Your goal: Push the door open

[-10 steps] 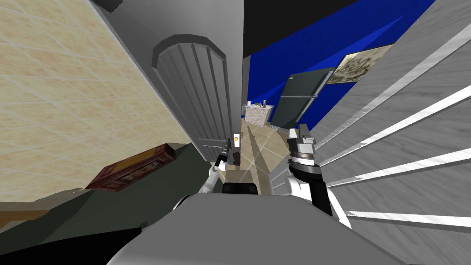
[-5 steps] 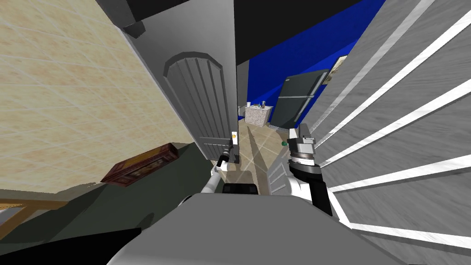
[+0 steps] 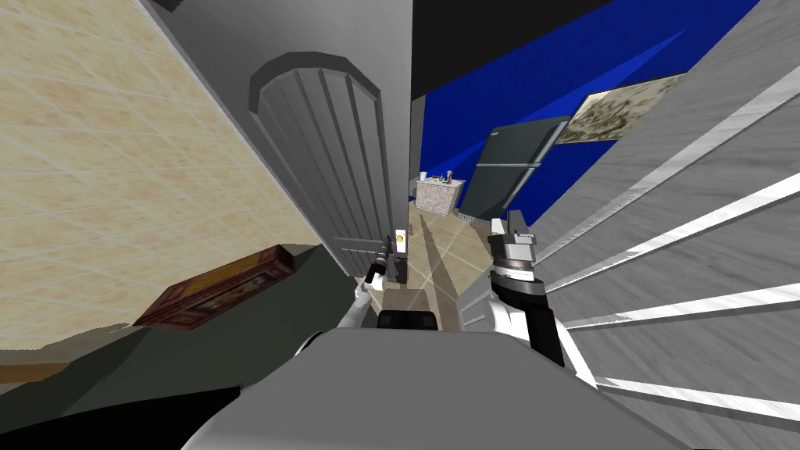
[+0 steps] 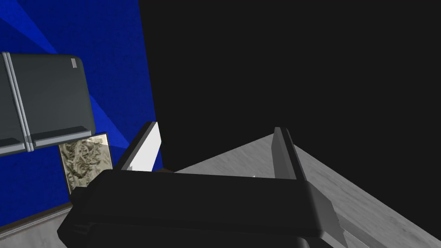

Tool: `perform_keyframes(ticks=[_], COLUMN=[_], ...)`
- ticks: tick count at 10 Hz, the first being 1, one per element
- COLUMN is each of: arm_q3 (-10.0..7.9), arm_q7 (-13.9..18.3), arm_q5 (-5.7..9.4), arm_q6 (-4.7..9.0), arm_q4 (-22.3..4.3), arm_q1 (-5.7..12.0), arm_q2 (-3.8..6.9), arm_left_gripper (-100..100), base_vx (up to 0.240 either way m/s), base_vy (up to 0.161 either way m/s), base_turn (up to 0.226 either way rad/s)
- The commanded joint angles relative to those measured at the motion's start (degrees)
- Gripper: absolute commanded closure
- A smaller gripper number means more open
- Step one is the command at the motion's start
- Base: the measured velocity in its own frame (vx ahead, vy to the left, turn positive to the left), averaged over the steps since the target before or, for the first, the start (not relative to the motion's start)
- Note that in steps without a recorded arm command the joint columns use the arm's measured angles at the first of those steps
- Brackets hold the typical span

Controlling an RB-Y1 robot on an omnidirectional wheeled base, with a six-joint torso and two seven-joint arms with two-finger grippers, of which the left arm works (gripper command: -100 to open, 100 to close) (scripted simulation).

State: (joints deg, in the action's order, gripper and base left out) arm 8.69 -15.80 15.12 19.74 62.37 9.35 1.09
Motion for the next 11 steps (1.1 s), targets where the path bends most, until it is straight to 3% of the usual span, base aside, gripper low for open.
perform_keyframes(ticks=[1,4,5,6,11], arm_q3=[-0.2,-0.46,-0.51,-0.51,-0.51], arm_q7=[-0.21,-0.38,-0.39,-0.39,-0.39], arm_q5=[-0.1,-0.19,-0.16,-0.16,-0.16], arm_q6=[0.43,0.89,0.69,0.69,0.69], arm_q4=[-0.26,-0.59,-0.66,-0.66,-0.66], arm_q1=[0.06,0.17,0.39,0.39,0.39], arm_q2=[-0.72,-3.21,-2.66,-2.66,-2.66], arm_left_gripper=[-100,-100,-100,100,100], base_vx=[0.209,0.166,0.041,-0.002,-0.01], base_vy=[-0.076,-0.111,-0.071,0.009,0.011], base_turn=[-0.02,-0.013,0.006,-0.001,-0.007])
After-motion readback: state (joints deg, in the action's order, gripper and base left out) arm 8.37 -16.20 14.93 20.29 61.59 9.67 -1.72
